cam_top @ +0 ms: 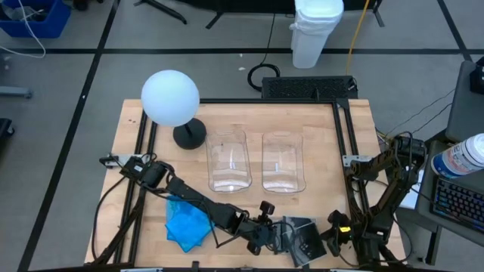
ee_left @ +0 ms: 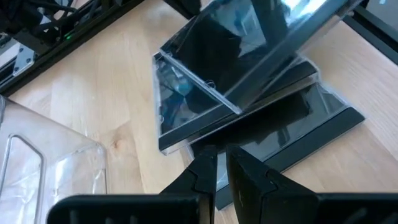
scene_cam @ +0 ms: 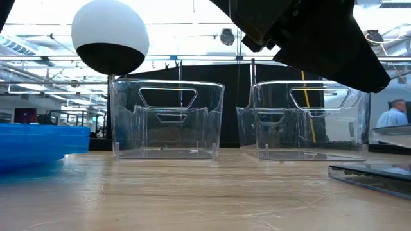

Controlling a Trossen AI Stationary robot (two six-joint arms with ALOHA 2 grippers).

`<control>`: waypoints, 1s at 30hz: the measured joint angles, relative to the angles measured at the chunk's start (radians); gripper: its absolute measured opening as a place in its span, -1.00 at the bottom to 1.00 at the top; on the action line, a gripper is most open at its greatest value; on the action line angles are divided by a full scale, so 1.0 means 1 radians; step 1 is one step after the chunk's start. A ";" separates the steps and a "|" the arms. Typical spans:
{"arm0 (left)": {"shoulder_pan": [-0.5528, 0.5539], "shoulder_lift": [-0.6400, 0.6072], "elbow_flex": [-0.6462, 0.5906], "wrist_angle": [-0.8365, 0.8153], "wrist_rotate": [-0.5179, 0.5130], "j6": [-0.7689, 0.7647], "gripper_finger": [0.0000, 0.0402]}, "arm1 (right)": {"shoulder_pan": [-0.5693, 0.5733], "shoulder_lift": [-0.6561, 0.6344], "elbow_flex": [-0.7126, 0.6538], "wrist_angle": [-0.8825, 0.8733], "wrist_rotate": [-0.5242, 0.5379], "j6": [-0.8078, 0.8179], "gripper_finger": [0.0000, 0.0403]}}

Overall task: Pick & place jewel cases by type
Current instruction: Put the black CD case into the right transparent bin

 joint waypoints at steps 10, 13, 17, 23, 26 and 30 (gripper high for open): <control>-0.011 0.000 -0.001 0.060 0.125 0.026 -0.78 | -0.031 -0.054 -0.002 -0.002 -0.009 -0.022 -0.69; -0.027 0.000 -0.001 0.159 0.200 0.046 -0.78 | -0.032 -0.055 -0.001 -0.003 -0.023 -0.021 -0.67; -0.038 0.016 0.000 0.258 0.209 0.062 -0.83 | -0.033 -0.055 -0.001 -0.004 -0.032 -0.004 -0.67; -0.010 0.082 -0.001 0.389 0.229 0.104 -0.97 | -0.047 -0.056 -0.001 0.001 -0.032 -0.001 -0.67; 0.016 0.101 -0.001 0.428 0.224 0.101 -0.91 | -0.053 -0.057 -0.001 0.006 -0.032 -0.004 -0.67; 0.047 0.103 -0.001 0.430 0.219 0.091 -0.94 | -0.058 -0.057 -0.001 0.015 -0.032 -0.007 -0.67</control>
